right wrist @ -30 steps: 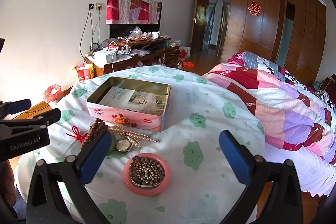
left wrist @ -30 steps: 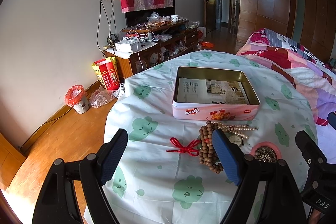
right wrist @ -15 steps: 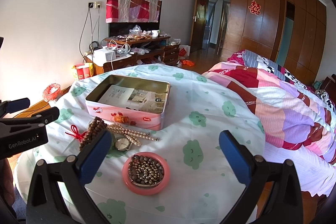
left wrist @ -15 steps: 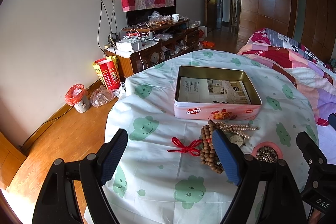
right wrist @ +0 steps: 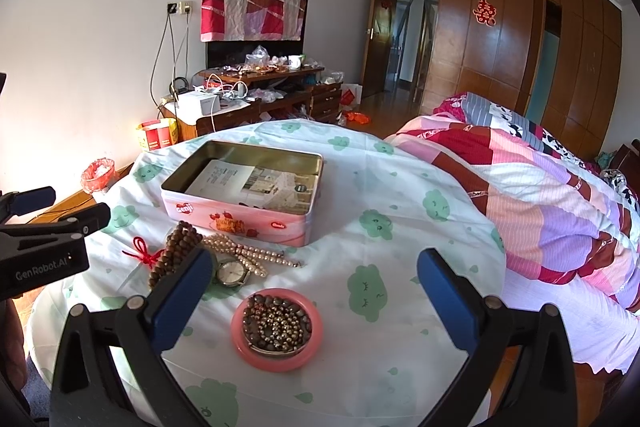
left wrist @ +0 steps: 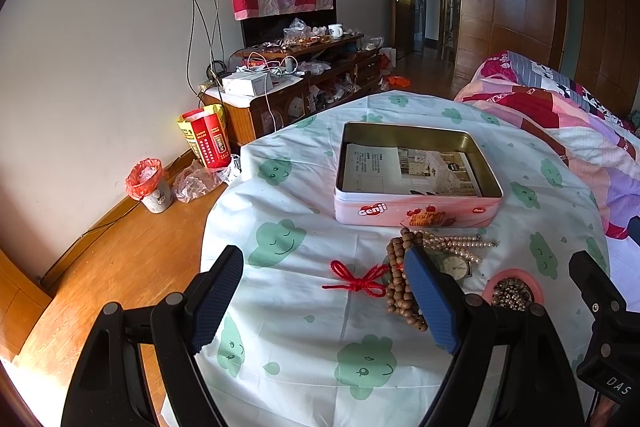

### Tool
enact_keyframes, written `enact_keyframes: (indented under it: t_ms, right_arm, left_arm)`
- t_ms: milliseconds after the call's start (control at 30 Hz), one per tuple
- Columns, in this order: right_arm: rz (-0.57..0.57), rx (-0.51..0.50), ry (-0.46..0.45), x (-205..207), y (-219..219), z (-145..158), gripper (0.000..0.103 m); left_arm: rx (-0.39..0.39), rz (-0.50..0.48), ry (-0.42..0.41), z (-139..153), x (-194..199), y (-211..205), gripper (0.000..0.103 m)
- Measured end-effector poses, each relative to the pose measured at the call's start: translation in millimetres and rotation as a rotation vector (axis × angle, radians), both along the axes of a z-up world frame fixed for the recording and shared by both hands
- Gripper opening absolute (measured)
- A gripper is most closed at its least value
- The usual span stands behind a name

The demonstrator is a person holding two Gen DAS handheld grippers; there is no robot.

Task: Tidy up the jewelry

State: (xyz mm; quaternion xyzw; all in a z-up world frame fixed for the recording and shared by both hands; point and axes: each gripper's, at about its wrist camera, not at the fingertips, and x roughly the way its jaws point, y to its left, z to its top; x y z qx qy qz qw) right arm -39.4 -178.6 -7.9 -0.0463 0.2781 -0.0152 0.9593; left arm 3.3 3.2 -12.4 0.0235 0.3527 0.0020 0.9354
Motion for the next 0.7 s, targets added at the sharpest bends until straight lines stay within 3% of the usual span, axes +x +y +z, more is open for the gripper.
enact_keyframes:
  t_ms: [233, 700]
  right_arm:
    - [0.001, 0.001, 0.004, 0, 0, -2, 0.103]
    - [-0.006, -0.016, 0.067, 4, -11, -47, 0.103]
  left_arm:
    - [0.005, 0.005, 0.011, -4, 3, 1, 0.083]
    - [-0.007, -0.022, 0.052, -28, 16, 0, 0.083]
